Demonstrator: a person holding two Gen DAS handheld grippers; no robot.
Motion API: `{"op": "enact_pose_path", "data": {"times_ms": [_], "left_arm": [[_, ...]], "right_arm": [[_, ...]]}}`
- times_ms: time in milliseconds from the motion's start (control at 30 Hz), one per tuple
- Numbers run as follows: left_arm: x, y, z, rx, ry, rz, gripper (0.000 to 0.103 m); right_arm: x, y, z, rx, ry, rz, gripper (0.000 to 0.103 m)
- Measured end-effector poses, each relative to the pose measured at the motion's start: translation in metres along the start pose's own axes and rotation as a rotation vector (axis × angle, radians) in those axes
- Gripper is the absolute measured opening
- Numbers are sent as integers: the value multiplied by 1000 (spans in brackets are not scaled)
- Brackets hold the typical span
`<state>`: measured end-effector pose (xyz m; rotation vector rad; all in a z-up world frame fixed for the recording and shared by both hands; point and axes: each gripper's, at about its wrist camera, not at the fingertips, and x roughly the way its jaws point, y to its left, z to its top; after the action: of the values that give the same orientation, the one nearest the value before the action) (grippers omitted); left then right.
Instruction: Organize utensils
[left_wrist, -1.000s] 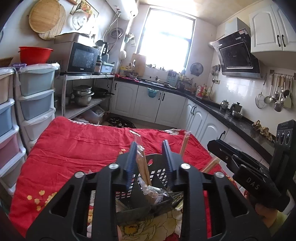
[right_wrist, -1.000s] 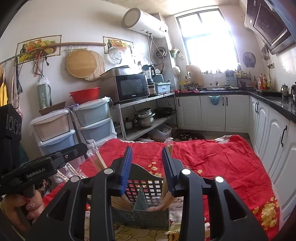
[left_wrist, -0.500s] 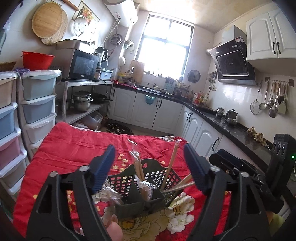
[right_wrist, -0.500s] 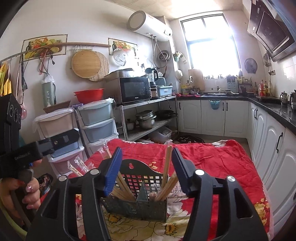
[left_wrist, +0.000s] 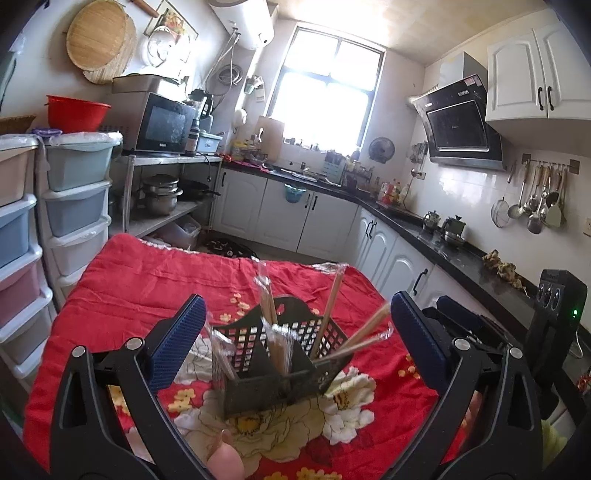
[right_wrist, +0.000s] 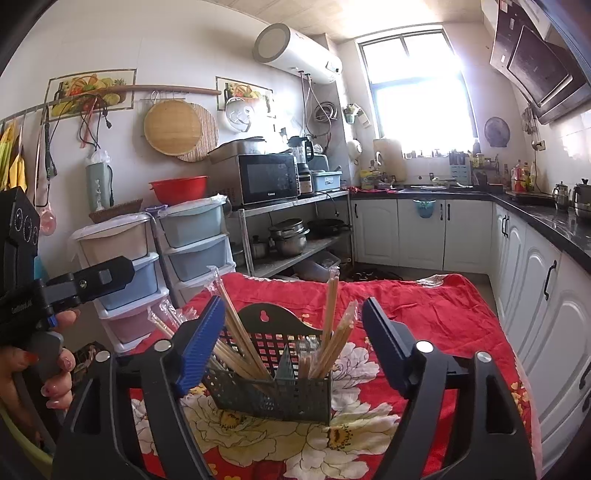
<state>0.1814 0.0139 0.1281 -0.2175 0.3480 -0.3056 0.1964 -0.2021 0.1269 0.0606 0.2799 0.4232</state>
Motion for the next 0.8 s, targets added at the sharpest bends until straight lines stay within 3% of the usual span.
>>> {"op": "enact_pose_path", "data": {"times_ms": [300,800], "left_arm": [[-5,2,-23,-10,50,-3,92],[5,18,-78,-21,200,39,92]], "right_arm": [[-9,5,-19,-2,36,-11,85],[-9,17,-61,-24,150,-27,94]]}}
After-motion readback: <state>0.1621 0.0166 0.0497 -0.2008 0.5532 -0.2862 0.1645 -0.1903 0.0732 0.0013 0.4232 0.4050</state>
